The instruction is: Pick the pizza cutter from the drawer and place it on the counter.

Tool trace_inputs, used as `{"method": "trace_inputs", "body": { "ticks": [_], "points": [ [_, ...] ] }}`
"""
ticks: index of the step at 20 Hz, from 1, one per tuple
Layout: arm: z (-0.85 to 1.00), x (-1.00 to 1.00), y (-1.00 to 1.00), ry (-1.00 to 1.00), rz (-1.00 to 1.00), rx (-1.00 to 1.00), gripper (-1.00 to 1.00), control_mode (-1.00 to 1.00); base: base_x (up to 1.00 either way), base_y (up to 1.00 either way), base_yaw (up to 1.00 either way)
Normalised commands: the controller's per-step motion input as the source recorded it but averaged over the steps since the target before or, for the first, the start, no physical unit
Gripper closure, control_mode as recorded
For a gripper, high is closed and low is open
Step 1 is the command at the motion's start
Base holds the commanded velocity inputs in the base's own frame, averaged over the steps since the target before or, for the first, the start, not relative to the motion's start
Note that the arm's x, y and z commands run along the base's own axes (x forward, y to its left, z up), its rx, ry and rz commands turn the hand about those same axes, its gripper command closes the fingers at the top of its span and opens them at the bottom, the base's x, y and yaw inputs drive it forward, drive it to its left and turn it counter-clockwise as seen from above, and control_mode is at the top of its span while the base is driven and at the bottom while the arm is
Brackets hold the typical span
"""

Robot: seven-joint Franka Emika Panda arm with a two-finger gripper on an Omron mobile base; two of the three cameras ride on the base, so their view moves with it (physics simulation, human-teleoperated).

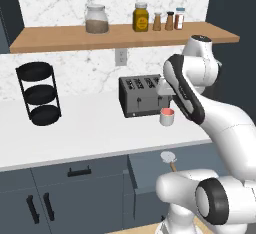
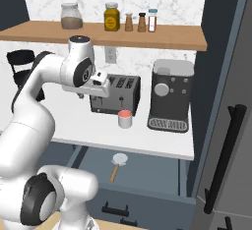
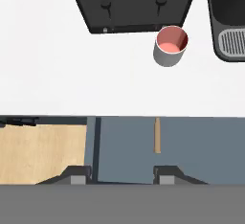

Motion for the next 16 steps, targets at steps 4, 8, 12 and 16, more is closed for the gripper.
{"method": "trace_inputs", "body": {
  "ticks": [4, 8, 12, 16],
  "points": [
    [-0.09, -0.38, 0.00, 0.01, 0.00, 0.00, -1.00, -1.00, 0.00, 0.00, 0.00],
    [-0.10, -0.73, 0.59, 0.00, 0.00, -0.05, -1.00, -1.00, 0.00, 0.00, 0.00],
    [-0.05, -0.48, 0.99, 0.00, 0.00, -0.16, -1.00, -1.00, 0.00, 0.00, 0.00],
    [-0.03, -0.25, 0.78, 0.02, -0.01, -0.12, -1.00, -1.00, 0.00, 0.00, 0.00]
  ]
}}
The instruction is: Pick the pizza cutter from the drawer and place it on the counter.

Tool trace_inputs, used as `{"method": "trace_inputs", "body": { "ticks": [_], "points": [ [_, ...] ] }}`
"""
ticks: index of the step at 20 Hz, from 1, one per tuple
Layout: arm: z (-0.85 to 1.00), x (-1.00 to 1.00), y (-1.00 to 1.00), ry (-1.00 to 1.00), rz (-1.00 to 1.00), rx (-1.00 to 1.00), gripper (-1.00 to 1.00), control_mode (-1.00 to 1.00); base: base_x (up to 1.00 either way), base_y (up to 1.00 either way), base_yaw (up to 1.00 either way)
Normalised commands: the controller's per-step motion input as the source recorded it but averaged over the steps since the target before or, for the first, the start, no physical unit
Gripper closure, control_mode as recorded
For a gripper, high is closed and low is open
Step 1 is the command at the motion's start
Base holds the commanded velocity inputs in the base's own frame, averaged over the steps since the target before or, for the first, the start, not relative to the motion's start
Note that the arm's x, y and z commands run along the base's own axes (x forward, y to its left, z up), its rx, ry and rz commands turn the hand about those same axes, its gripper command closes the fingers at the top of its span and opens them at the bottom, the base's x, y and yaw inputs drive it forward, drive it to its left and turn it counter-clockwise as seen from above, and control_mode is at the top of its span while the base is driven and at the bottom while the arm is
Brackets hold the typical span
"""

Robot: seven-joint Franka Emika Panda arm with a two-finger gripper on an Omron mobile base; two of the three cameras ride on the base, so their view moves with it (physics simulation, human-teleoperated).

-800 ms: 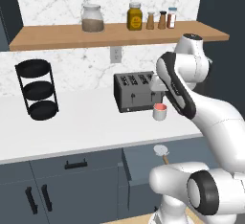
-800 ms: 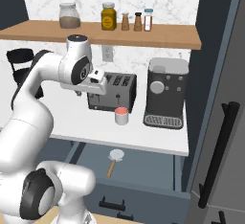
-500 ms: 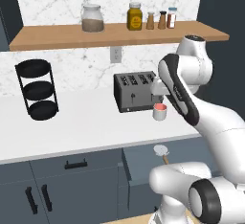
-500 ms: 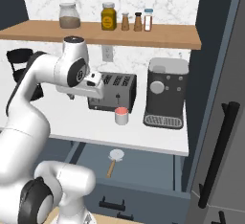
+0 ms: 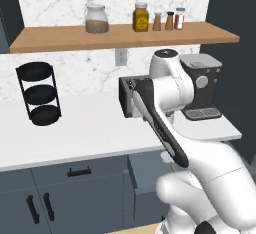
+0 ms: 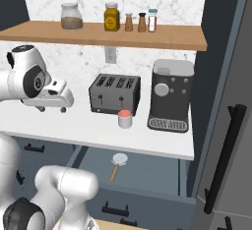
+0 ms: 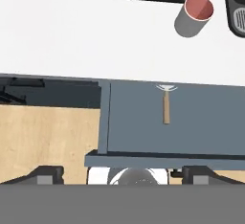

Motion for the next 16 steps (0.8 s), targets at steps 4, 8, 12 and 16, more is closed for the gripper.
{"method": "trace_inputs", "body": {
  "ticks": [4, 8, 12, 16],
  "points": [
    [0.00, -0.10, -0.81, 0.00, 0.00, 0.01, -1.00, -1.00, 0.00, 0.00, 0.00],
    [0.00, -0.03, -0.59, 0.00, 0.00, 0.02, -1.00, -1.00, 0.00, 0.00, 0.00],
    [0.00, 0.00, 0.00, 0.00, 0.00, 0.00, -1.00, -1.00, 0.00, 0.00, 0.00],
    [-0.02, -0.10, 0.06, 0.01, 0.02, 0.00, -1.00, -1.00, 0.00, 0.00, 0.00]
  ]
}}
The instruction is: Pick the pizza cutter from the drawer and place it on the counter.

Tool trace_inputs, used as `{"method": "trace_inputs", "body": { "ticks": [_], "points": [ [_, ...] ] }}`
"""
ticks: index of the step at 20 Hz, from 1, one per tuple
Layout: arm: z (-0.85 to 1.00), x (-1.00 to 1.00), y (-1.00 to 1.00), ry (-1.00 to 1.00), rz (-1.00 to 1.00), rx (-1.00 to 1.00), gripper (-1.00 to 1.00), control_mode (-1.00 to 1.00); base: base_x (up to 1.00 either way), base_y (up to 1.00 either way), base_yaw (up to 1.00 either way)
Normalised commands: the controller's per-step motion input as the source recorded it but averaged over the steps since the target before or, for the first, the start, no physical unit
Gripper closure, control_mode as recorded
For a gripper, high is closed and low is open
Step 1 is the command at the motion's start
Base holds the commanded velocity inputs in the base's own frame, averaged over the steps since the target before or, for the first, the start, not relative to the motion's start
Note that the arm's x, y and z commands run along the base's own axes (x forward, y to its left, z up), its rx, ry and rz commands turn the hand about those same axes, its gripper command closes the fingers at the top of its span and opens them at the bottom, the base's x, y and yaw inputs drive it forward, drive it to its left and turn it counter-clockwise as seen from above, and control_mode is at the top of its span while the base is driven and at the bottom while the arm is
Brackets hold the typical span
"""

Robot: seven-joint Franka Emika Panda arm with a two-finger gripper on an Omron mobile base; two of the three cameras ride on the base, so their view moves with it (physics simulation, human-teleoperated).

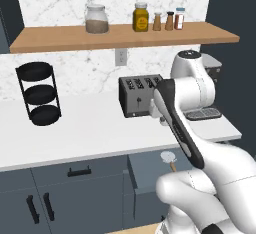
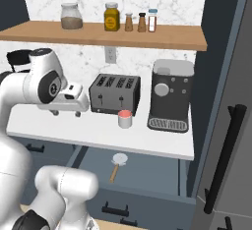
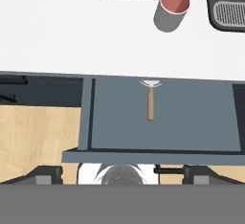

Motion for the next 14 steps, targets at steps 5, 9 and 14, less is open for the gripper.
{"method": "trace_inputs", "body": {
  "ticks": [5, 9, 14],
  "points": [
    [-0.05, -0.05, 0.13, 0.02, 0.02, -0.01, -1.00, 1.00, -0.16, 0.80, -0.02],
    [0.00, 0.00, 0.00, 0.00, 0.00, 0.00, -1.00, 1.00, -0.21, 1.00, -0.35],
    [0.00, 0.00, 0.00, 0.00, 0.00, 0.00, -1.00, 1.00, -0.27, 0.73, -0.59]
  ]
}}
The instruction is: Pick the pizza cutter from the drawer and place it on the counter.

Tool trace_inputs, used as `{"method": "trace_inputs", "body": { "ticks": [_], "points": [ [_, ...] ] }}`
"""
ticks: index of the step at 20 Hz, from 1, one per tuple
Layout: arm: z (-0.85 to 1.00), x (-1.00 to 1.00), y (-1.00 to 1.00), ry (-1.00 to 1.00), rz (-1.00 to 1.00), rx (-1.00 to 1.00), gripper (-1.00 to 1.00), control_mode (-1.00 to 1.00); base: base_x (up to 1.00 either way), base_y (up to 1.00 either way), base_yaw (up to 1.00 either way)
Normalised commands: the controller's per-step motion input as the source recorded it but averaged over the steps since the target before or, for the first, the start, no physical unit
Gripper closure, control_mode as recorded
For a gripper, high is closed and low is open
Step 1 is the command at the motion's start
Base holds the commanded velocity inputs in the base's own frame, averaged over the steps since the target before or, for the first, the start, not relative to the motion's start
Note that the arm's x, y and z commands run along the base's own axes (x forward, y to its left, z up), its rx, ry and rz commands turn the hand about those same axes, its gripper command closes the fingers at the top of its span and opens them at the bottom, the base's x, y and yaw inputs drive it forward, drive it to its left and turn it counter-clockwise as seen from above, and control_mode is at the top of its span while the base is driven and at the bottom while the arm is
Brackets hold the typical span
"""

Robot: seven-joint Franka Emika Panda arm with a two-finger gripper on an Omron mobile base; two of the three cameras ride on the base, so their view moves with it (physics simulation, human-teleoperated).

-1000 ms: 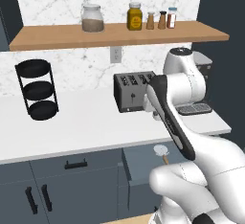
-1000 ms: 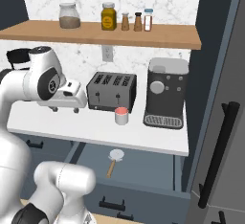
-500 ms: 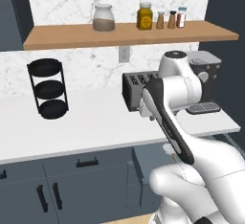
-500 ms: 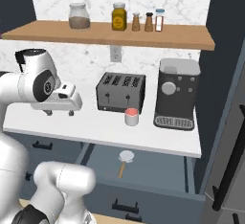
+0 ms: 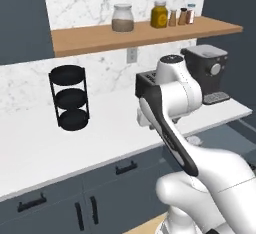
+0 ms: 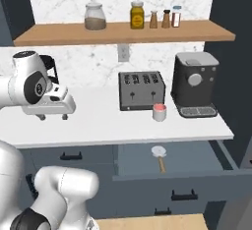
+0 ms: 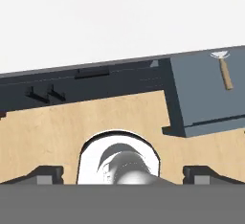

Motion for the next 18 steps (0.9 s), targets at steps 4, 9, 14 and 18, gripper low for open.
{"method": "trace_inputs", "body": {
  "ticks": [4, 9, 14, 18],
  "points": [
    [0.00, 0.00, 0.00, 0.00, 0.00, 0.00, -1.00, 1.00, -0.18, 0.23, -0.69],
    [0.00, 0.00, 0.00, 0.00, 0.00, 0.00, -1.00, 1.00, 0.00, 0.11, -0.47],
    [0.00, 0.00, 0.00, 0.00, 0.00, 0.00, -1.00, -1.00, 0.00, 0.00, 0.00],
    [-0.03, -0.02, -0.22, 0.00, -0.04, 0.00, -1.00, -1.00, 0.00, 0.00, 0.00]
  ]
}}
